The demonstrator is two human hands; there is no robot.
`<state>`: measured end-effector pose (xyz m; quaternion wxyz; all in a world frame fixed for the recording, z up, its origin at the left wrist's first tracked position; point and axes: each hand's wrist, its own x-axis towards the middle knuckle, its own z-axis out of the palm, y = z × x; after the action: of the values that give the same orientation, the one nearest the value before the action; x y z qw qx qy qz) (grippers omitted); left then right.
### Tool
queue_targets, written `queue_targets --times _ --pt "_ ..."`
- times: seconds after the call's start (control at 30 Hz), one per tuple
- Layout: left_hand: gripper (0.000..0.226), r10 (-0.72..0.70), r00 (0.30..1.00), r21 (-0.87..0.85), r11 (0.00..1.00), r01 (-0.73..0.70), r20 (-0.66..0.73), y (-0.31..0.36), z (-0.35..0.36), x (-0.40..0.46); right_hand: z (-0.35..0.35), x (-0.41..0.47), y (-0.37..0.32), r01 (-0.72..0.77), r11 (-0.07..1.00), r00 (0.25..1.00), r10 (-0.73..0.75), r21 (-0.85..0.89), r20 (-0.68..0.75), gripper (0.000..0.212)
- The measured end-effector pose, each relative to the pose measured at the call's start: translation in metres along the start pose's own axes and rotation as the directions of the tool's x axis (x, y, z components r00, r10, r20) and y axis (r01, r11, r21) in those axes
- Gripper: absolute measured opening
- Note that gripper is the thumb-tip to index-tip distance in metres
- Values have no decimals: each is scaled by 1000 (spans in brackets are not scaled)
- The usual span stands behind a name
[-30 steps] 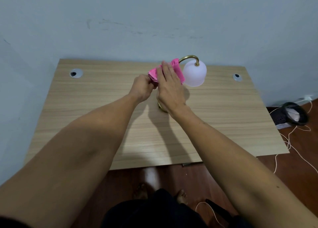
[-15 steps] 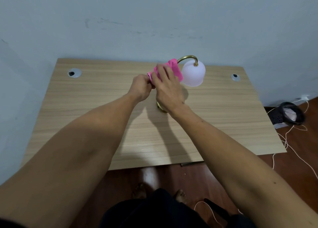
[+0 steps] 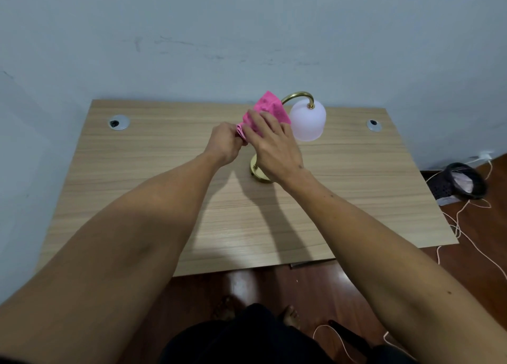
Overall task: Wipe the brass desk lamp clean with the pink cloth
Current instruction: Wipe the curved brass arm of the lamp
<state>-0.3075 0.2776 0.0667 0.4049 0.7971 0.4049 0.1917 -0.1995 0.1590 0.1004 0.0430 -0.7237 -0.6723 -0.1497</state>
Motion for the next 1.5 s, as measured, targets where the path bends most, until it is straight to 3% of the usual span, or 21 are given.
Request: queue_targets --times 0.13,0.27,0.33,0.43,0.53,0.67,0.77,0.87,0.93,1.0,1.13,1.23,1.37,1.5 --pt "17 5 1000 -62 998 -4 23 2 -1 -1 -1 3 -5 -122 988 992 125 91 -29 58" --pt "16 7 1000 13 1000 -8 11 0 -1 1 0 1 6 92 995 996 -92 39 -18 56" --pt "16 -1 1000 -20 1000 1 18 -2 0 2 -2 4 11 89 994 995 -87 61 -42 53" --pt "14 -3 999 -111 994 7 37 -1 0 1 -1 3 6 -37 976 985 72 215 -160 53" --pt "14 0 999 -147 989 6 43 -2 2 4 0 -2 2 -130 919 960 211 373 -186 48" --pt "12 -17 999 -151 988 23 37 -4 3 5 -7 1 2 -287 813 926 370 507 -70 38" --pt "11 -30 999 -164 986 35 37 -6 4 5 -19 -1 11 -472 690 835 549 549 29 35" --pt "14 -45 999 -182 982 50 31 -8 4 5 -35 -4 14 -375 619 735 652 690 -185 34" --pt "15 -44 999 -178 983 48 26 -7 4 4 -37 -1 9 -244 680 746 587 691 -315 39" --pt "17 -50 998 -184 981 54 27 -6 4 4 -32 7 4 -145 766 839 431 626 -333 44" --pt "16 -49 999 -133 990 51 18 -1 1 0 -9 11 -6 -34 962 984 80 271 -159 49" --pt "4 -35 999 -89 995 34 -9 -1 0 -2 2 7 -5 15 994 996 -6 104 -92 55" --pt "8 8 1000 -42 999 -9 -25 1 -1 -4 8 4 0 156 981 985 -162 -116 -52 44" --pt "19 11 999 -13 1000 -11 -35 2 0 -4 13 3 -9 124 977 992 -127 -175 -5 43"
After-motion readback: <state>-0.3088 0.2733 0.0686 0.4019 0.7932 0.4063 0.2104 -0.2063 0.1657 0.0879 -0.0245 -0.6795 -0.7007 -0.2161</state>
